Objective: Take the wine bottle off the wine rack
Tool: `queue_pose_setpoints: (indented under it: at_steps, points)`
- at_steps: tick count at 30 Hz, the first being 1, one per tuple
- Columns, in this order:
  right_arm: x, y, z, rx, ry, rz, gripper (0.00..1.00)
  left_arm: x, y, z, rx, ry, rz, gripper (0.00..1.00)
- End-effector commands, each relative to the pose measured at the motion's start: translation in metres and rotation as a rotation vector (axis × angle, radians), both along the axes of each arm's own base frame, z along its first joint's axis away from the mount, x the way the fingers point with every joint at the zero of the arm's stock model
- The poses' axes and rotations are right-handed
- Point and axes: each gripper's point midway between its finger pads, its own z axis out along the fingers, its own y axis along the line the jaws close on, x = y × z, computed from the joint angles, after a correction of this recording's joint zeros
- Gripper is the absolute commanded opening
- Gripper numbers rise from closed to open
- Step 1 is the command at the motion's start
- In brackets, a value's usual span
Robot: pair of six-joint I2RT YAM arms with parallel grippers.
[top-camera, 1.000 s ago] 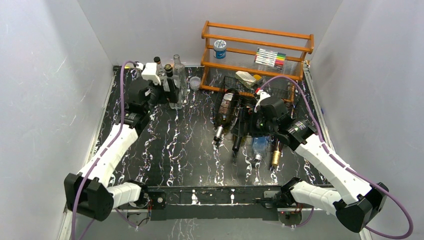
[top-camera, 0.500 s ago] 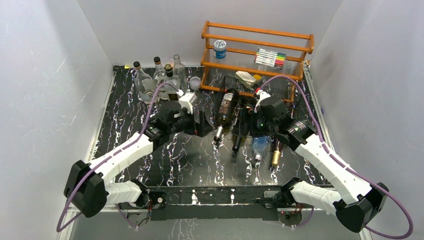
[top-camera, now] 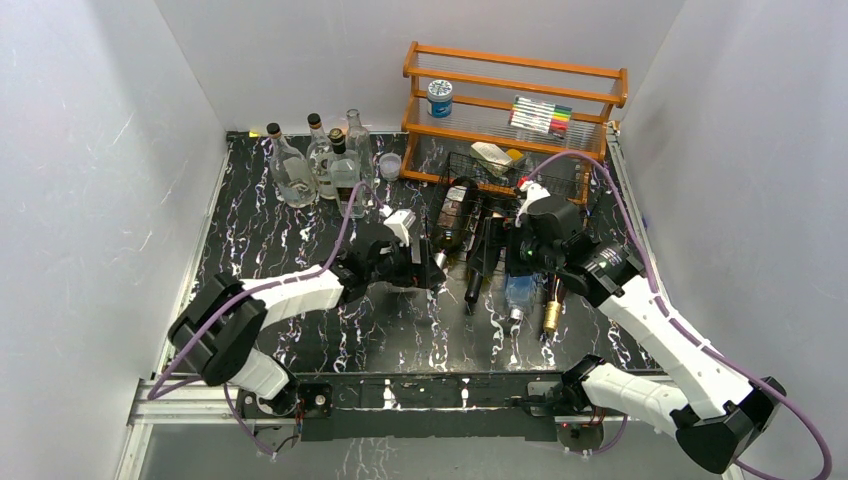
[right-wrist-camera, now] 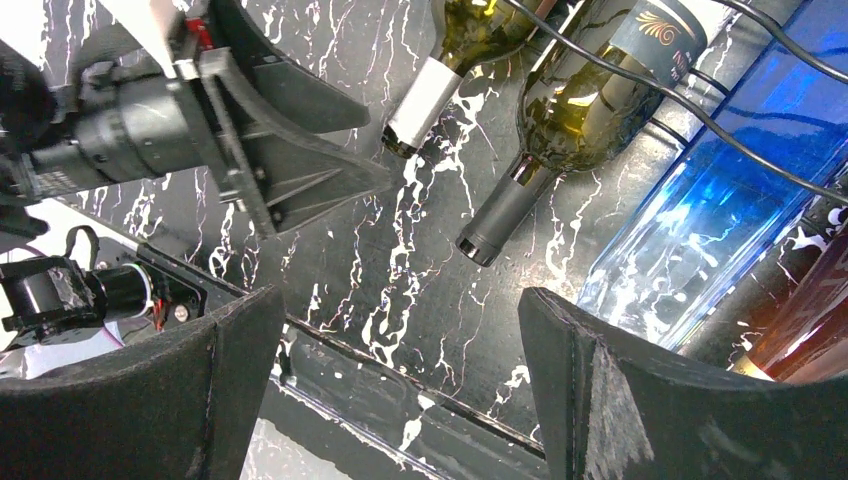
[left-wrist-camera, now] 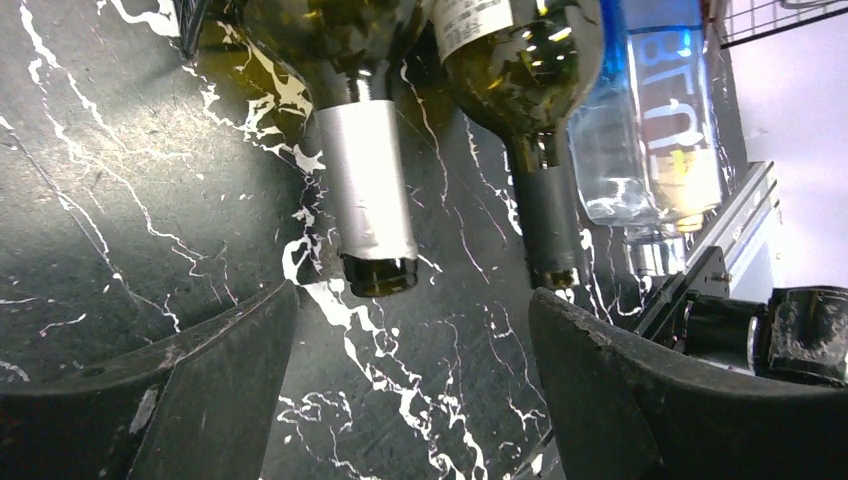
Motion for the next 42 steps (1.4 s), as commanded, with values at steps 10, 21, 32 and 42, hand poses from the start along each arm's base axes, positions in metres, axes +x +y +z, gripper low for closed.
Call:
queue_pose_setpoints:
  at_steps: [10,21,32,42]
  points:
    - [0.003,-0.007,0.018,0.012,-0.070,-0.022,0.98,0.035,-0.037,-0.029,-0.076,-0.008,0.027,0.59]
    - [0.005,-0.006,0.016,0.005,-0.068,-0.019,0.98,0.042,-0.043,-0.032,-0.079,-0.033,0.017,0.46]
    - [0.015,-0.004,0.001,-0.012,-0.064,-0.047,0.98,0.024,-0.034,-0.036,-0.056,-0.009,-0.028,0.13]
    - [0.047,0.002,-0.012,-0.041,-0.094,-0.127,0.98,0.000,-0.021,-0.029,-0.084,0.045,-0.024,0.00]
